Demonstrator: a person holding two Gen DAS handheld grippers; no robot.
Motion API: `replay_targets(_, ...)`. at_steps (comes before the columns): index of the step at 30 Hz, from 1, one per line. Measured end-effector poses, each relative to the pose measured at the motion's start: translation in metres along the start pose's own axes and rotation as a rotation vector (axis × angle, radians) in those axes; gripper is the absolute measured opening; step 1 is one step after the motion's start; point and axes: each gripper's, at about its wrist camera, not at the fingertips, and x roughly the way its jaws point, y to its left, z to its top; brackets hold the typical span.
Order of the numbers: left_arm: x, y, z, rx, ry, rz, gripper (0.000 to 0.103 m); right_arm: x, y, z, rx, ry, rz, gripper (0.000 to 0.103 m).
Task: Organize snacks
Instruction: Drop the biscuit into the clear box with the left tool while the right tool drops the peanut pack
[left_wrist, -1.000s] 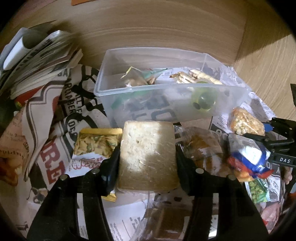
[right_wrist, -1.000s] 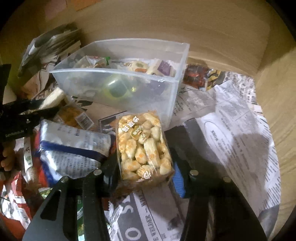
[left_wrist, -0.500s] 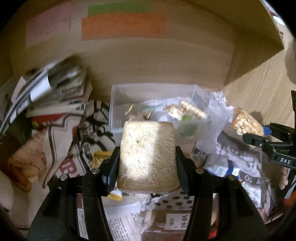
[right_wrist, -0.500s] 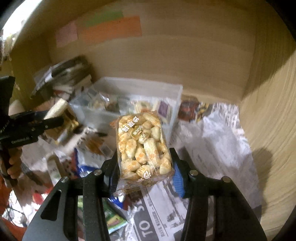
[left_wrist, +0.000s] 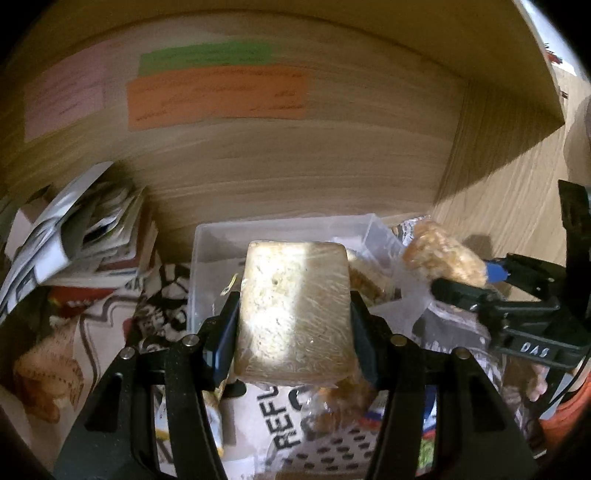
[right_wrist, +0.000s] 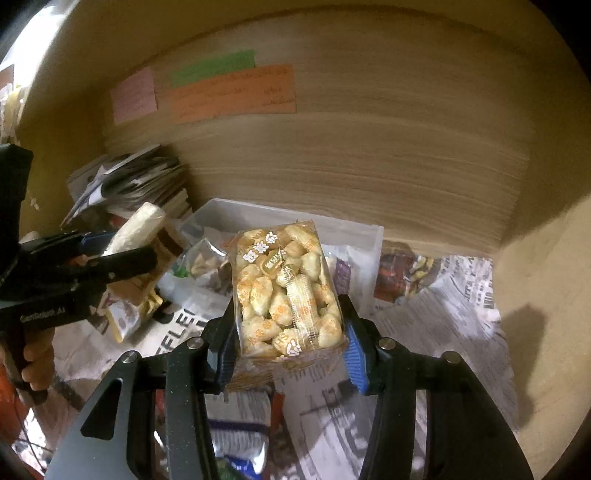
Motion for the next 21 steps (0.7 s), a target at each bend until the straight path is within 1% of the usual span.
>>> replay_targets(5, 0.022, -0.002, 0.01, -0.001, 0.022, -0.011, 0.055, 0.019, -0.001, 0.007, -0.003, 0.025, 0.001, 0.045)
replay_targets(12, 0.053, -0.003, 0.02, -0.007, 0.062, 0.0, 0.055, 0.044, -0.008, 0.014, -0.002, 0.065, -0.007, 0.045)
replay_targets(21, 0.079, -0.005, 0.022, 0.003, 0.096, -0.001, 0.055, 0.067, -0.017, 0.016, 0.008, 0.113, -0.011, 0.045)
